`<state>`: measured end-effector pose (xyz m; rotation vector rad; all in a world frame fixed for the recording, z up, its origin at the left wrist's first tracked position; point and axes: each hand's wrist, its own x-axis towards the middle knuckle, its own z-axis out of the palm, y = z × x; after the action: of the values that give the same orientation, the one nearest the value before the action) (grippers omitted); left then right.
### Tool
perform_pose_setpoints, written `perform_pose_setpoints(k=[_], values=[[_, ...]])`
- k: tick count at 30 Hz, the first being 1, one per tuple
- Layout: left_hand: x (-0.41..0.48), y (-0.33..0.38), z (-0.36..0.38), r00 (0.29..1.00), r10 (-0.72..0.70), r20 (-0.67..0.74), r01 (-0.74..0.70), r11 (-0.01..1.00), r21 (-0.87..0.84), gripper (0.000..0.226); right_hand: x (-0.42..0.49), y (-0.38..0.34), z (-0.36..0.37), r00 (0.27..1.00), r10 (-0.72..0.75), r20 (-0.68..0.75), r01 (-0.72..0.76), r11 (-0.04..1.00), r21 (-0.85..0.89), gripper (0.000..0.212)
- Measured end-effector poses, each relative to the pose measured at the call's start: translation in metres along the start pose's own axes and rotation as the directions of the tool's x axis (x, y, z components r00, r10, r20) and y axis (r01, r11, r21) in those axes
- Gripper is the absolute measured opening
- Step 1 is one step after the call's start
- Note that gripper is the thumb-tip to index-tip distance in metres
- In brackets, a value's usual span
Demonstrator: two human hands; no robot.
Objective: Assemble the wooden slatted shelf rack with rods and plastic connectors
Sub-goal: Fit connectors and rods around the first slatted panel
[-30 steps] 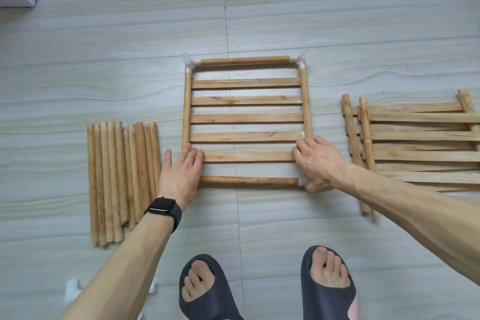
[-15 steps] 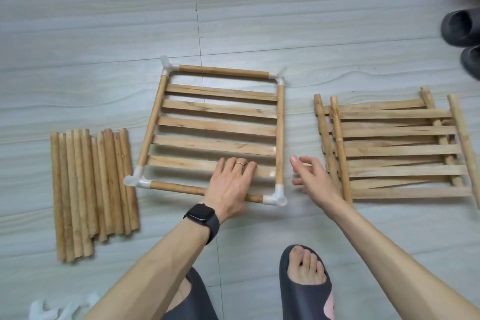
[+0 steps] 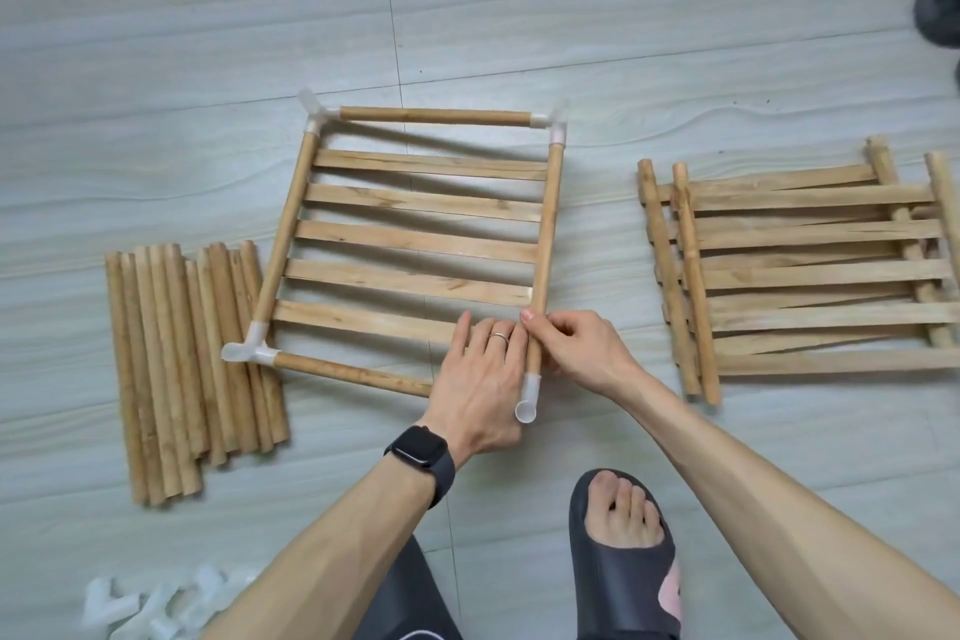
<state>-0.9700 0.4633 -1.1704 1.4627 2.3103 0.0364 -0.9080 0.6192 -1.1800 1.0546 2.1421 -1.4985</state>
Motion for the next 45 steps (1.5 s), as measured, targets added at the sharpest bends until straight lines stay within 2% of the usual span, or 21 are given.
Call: perform_pose_setpoints(k=[3, 6, 9, 13, 19, 23, 29, 36, 39, 41, 43, 44, 45], values=[[0.0, -0.006, -0.004, 0.998, 0.034, -0.046, -0.034, 0.999, 0.003, 0.072, -0.001, -0.003, 0.003, 0.995, -0.057, -0.076, 0.047, 0.99, -0.131, 0.055], [0.004, -0.013, -0.012, 0.994, 0.079, -0.069, -0.078, 0.997, 0.022, 0.062, -0.005, -0.01, 0.007, 0.982, -0.085, -0.168, 0.066, 0.991, -0.114, 0.059], [0.008, -0.017, -0.021, 0.989, 0.103, -0.109, -0.099, 0.994, 0.045, 0.063, -0.006, -0.017, 0.006, 0.971, -0.074, -0.227, 0.056, 0.995, -0.083, 0.063], [0.01, -0.015, -0.032, 0.981, 0.127, -0.143, -0.123, 0.992, 0.042, 0.067, -0.009, -0.022, 0.003, 0.967, -0.039, -0.253, 0.031, 0.999, -0.034, 0.066], [0.007, -0.016, -0.036, 0.987, 0.138, -0.077, -0.132, 0.988, 0.073, 0.068, -0.017, -0.023, 0.01, 0.955, -0.025, -0.296, 0.018, 1.0, -0.025, 0.067], [0.008, -0.018, -0.041, 0.986, 0.139, -0.094, -0.131, 0.988, 0.085, 0.068, -0.018, -0.027, 0.012, 0.942, -0.027, -0.335, 0.03, 1.0, 0.003, 0.067], [0.01, -0.025, -0.044, 0.971, 0.209, -0.117, -0.188, 0.967, 0.171, 0.061, -0.024, -0.026, 0.015, 0.937, 0.0, -0.349, 0.015, 0.999, 0.041, 0.068], [0.022, -0.026, -0.043, 0.969, 0.239, -0.064, -0.228, 0.962, 0.148, 0.052, -0.02, -0.02, 0.009, 0.942, 0.014, -0.335, 0.008, 0.998, 0.062, 0.063], [0.026, -0.031, -0.036, 0.976, 0.187, -0.111, -0.178, 0.98, 0.09, 0.066, -0.012, -0.023, 0.001, 0.96, 0.028, -0.279, -0.016, 0.999, 0.045, 0.055], [0.018, -0.041, -0.033, 0.982, 0.093, -0.167, -0.085, 0.995, 0.054, 0.076, -0.008, -0.021, 0.0, 0.968, 0.049, -0.245, -0.036, 0.998, 0.057, 0.057], [0.003, -0.05, -0.028, 0.966, -0.072, -0.25, 0.069, 0.997, -0.019, 0.083, -0.007, -0.019, 0.0, 0.972, 0.085, -0.218, -0.067, 0.994, 0.088, 0.058], [-0.006, -0.051, -0.025, 0.93, -0.197, -0.311, 0.166, 0.978, -0.124, 0.085, -0.007, -0.017, 0.002, 0.973, 0.108, -0.203, -0.084, 0.989, 0.123, 0.057], [-0.013, -0.05, -0.022, 0.859, -0.356, -0.369, 0.26, 0.923, -0.285, 0.085, -0.007, -0.016, 0.004, 0.973, 0.138, -0.187, -0.105, 0.979, 0.174, 0.056]])
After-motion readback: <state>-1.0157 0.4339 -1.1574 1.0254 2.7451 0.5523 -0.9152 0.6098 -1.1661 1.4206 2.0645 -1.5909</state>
